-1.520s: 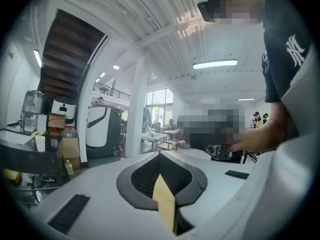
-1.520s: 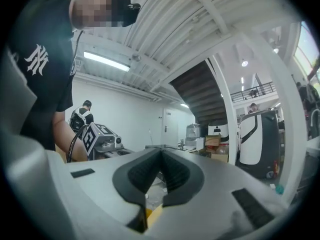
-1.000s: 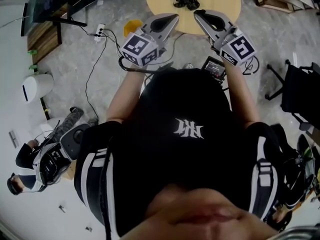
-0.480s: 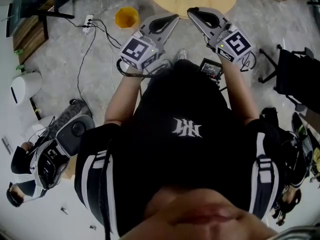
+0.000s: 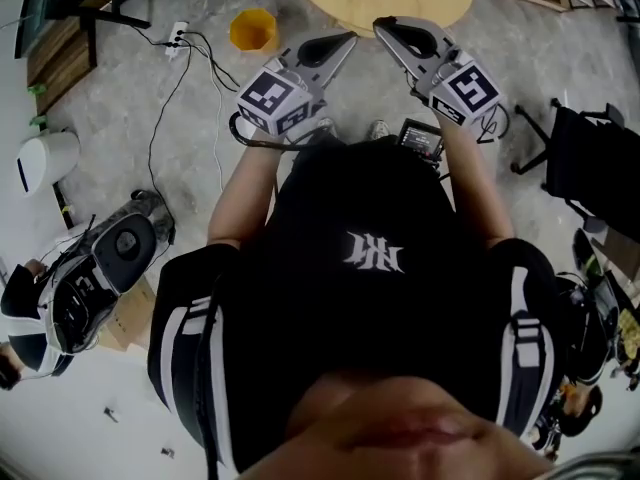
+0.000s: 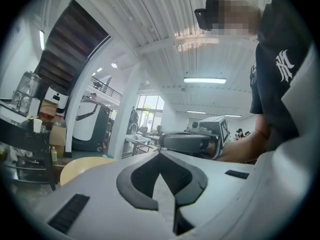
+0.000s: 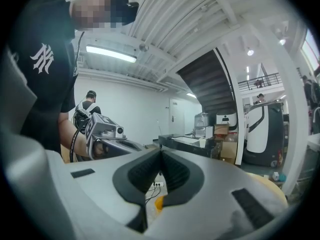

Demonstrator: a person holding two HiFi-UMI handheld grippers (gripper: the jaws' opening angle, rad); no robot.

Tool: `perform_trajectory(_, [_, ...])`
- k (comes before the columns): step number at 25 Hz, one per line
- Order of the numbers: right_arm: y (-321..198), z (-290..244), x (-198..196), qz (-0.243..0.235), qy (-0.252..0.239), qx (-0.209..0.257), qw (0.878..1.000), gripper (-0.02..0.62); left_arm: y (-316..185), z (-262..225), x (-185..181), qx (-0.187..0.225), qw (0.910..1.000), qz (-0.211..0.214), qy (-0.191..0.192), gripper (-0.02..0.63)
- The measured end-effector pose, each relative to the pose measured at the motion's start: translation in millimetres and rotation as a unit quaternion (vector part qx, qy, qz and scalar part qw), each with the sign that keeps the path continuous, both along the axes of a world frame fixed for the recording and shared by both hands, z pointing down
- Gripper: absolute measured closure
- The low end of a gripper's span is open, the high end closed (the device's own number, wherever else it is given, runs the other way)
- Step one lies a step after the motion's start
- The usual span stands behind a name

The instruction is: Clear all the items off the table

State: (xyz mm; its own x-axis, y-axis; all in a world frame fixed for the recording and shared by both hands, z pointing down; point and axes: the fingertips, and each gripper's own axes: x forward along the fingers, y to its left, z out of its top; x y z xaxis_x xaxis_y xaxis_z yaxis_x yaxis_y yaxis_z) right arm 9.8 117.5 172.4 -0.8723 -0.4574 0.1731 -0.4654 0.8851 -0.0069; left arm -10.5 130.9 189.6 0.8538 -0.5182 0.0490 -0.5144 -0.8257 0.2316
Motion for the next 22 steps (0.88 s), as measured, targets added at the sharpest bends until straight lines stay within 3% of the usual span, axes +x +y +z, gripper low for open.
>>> perform_trajectory(4, [0.4, -10.3, 21.3, -0.011, -0.003, 0.016, 1.0, 0.592, -2.1, -10.1, 15.0, 0.021, 0.9995, -0.02, -0.011, 0.597])
perform_trajectory(7, [0.5, -8.0, 42.6, -0.001, -0.01, 0.009, 1.0, 0.592, 0.8, -15.1, 30.2, 0.028, 0.9996, -0.009, 0.004, 0.597])
perform_trajectory(11, [4.3, 2.4, 58.8, 0.008, -0.018, -0.004, 1.0, 0.592, 3.3, -8.9, 44.3, 0.024, 0.9996, -0.007, -0.009, 0.597])
perform_trajectory(22, [12.2, 2.4, 49.3, 0.011, -0.012, -0.004, 1.0, 0.592, 11.5, -0.4, 42.1, 0.023, 0.9995, 0.007, -0.02, 0.597])
